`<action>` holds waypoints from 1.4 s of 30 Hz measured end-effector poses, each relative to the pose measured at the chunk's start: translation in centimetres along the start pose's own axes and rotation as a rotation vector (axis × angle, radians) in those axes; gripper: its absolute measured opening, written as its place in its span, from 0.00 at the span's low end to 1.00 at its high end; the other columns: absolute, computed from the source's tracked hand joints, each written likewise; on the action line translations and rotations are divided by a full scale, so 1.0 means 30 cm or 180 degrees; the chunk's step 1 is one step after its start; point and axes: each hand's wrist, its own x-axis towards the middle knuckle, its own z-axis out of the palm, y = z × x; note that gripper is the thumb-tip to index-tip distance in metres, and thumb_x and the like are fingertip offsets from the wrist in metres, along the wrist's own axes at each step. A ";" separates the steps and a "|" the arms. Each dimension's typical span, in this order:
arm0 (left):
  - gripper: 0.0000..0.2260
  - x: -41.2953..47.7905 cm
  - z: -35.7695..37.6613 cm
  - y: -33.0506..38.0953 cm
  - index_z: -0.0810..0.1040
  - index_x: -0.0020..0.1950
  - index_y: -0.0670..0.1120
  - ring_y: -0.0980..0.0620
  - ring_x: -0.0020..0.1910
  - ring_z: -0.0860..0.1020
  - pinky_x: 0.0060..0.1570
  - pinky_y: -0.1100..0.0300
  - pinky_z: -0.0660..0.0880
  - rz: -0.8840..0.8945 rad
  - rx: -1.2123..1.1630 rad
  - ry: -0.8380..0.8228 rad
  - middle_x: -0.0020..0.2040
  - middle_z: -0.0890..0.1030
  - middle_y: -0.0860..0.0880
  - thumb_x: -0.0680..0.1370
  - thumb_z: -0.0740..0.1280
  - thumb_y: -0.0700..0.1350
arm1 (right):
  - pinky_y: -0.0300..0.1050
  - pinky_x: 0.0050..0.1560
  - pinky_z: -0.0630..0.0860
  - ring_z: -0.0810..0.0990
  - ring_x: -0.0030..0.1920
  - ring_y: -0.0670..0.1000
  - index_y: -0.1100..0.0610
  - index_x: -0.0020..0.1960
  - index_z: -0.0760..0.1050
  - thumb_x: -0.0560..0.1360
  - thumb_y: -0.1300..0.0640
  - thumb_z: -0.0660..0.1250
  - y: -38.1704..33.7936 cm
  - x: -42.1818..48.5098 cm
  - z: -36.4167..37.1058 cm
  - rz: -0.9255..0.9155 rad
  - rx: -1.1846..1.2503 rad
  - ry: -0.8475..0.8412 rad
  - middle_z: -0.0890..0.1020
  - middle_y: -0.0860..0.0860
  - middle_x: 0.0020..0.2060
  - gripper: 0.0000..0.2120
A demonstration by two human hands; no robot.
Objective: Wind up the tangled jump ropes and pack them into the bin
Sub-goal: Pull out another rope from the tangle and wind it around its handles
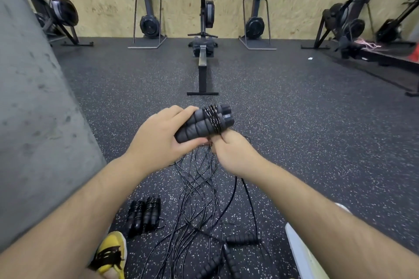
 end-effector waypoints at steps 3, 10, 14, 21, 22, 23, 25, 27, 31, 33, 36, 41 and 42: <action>0.31 0.011 0.022 -0.019 0.72 0.69 0.51 0.49 0.49 0.75 0.49 0.49 0.74 -0.0051 0.0204 0.0075 0.51 0.78 0.53 0.74 0.62 0.70 | 0.41 0.35 0.67 0.72 0.31 0.44 0.47 0.44 0.73 0.85 0.53 0.53 -0.021 -0.009 -0.002 -0.0055 -0.0255 -0.0205 0.74 0.44 0.33 0.15; 0.32 0.008 0.066 -0.076 0.75 0.68 0.49 0.45 0.46 0.76 0.44 0.49 0.75 -0.0014 0.0638 -0.0131 0.50 0.78 0.50 0.74 0.61 0.69 | 0.43 0.37 0.68 0.74 0.36 0.46 0.55 0.55 0.79 0.84 0.53 0.54 -0.016 -0.035 -0.030 0.0069 -0.1067 -0.0570 0.77 0.45 0.37 0.15; 0.31 -0.001 0.079 -0.114 0.74 0.68 0.51 0.45 0.47 0.77 0.44 0.50 0.75 0.0038 0.0753 -0.0306 0.51 0.79 0.51 0.73 0.60 0.70 | 0.44 0.32 0.65 0.72 0.31 0.47 0.55 0.43 0.76 0.83 0.50 0.56 -0.020 -0.055 -0.041 -0.0085 -0.1338 -0.0670 0.76 0.47 0.31 0.16; 0.31 -0.012 0.082 -0.141 0.75 0.66 0.52 0.45 0.45 0.76 0.43 0.50 0.75 0.0089 0.0760 -0.0566 0.49 0.78 0.52 0.72 0.62 0.70 | 0.48 0.41 0.71 0.75 0.41 0.53 0.50 0.45 0.74 0.82 0.46 0.58 -0.018 -0.029 -0.099 -0.0836 -0.2140 -0.0371 0.77 0.45 0.36 0.11; 0.30 -0.011 0.084 -0.139 0.75 0.66 0.52 0.46 0.45 0.76 0.43 0.51 0.75 0.0103 0.0764 -0.0608 0.49 0.78 0.52 0.72 0.62 0.70 | 0.48 0.42 0.72 0.76 0.43 0.54 0.49 0.47 0.74 0.82 0.46 0.58 -0.011 -0.022 -0.099 -0.0995 -0.2262 -0.0300 0.78 0.45 0.39 0.11; 0.30 -0.009 0.088 -0.135 0.75 0.66 0.52 0.46 0.45 0.76 0.43 0.51 0.75 0.0136 0.0774 -0.0646 0.49 0.78 0.53 0.72 0.62 0.70 | 0.48 0.43 0.72 0.77 0.45 0.54 0.49 0.49 0.75 0.82 0.46 0.57 -0.004 -0.012 -0.101 -0.1138 -0.2377 -0.0222 0.79 0.46 0.42 0.11; 0.29 -0.005 0.091 -0.122 0.76 0.64 0.51 0.47 0.46 0.76 0.42 0.51 0.74 0.0233 0.0779 -0.0713 0.49 0.78 0.53 0.72 0.63 0.70 | 0.48 0.43 0.72 0.78 0.47 0.53 0.49 0.51 0.75 0.82 0.45 0.57 0.006 0.010 -0.112 -0.1305 -0.2511 -0.0101 0.80 0.46 0.45 0.11; 0.28 -0.002 0.090 -0.107 0.76 0.62 0.51 0.47 0.45 0.76 0.42 0.51 0.74 0.0297 0.0759 -0.0764 0.48 0.78 0.53 0.72 0.63 0.69 | 0.48 0.43 0.72 0.79 0.48 0.53 0.49 0.51 0.75 0.82 0.45 0.56 0.016 0.028 -0.126 -0.1404 -0.2539 -0.0029 0.79 0.45 0.46 0.12; 0.26 -0.002 0.083 -0.066 0.76 0.61 0.52 0.49 0.47 0.76 0.44 0.52 0.72 0.0421 0.0580 -0.0916 0.48 0.77 0.55 0.72 0.64 0.69 | 0.48 0.46 0.74 0.79 0.49 0.50 0.46 0.52 0.78 0.80 0.42 0.61 0.034 0.045 -0.144 -0.1457 -0.2273 0.0133 0.81 0.44 0.46 0.11; 0.25 -0.006 0.083 -0.036 0.75 0.60 0.53 0.50 0.47 0.76 0.44 0.53 0.71 0.0572 0.0449 -0.0961 0.48 0.76 0.56 0.72 0.67 0.69 | 0.47 0.46 0.74 0.78 0.47 0.48 0.46 0.50 0.80 0.78 0.41 0.65 0.043 0.049 -0.162 -0.1306 -0.2093 0.0177 0.81 0.43 0.43 0.10; 0.24 -0.007 0.079 0.009 0.76 0.60 0.51 0.53 0.44 0.73 0.43 0.56 0.69 0.0742 0.0163 -0.0835 0.45 0.73 0.58 0.72 0.71 0.66 | 0.46 0.47 0.75 0.77 0.43 0.44 0.45 0.47 0.81 0.74 0.43 0.70 0.060 0.050 -0.190 -0.0960 -0.1637 0.0078 0.82 0.42 0.39 0.07; 0.24 -0.003 0.060 0.074 0.78 0.59 0.47 0.54 0.43 0.72 0.44 0.55 0.71 0.0874 -0.0280 -0.0734 0.44 0.71 0.57 0.73 0.72 0.63 | 0.48 0.45 0.74 0.77 0.38 0.51 0.52 0.45 0.83 0.74 0.53 0.74 0.108 0.082 -0.208 -0.0494 -0.0054 -0.0717 0.82 0.55 0.37 0.03; 0.25 -0.005 0.058 0.087 0.78 0.61 0.47 0.55 0.44 0.72 0.46 0.55 0.72 0.0857 -0.0410 -0.0753 0.45 0.73 0.57 0.73 0.73 0.63 | 0.48 0.44 0.73 0.76 0.37 0.50 0.54 0.46 0.83 0.73 0.52 0.74 0.114 0.087 -0.212 -0.0397 0.0123 -0.0820 0.81 0.55 0.37 0.05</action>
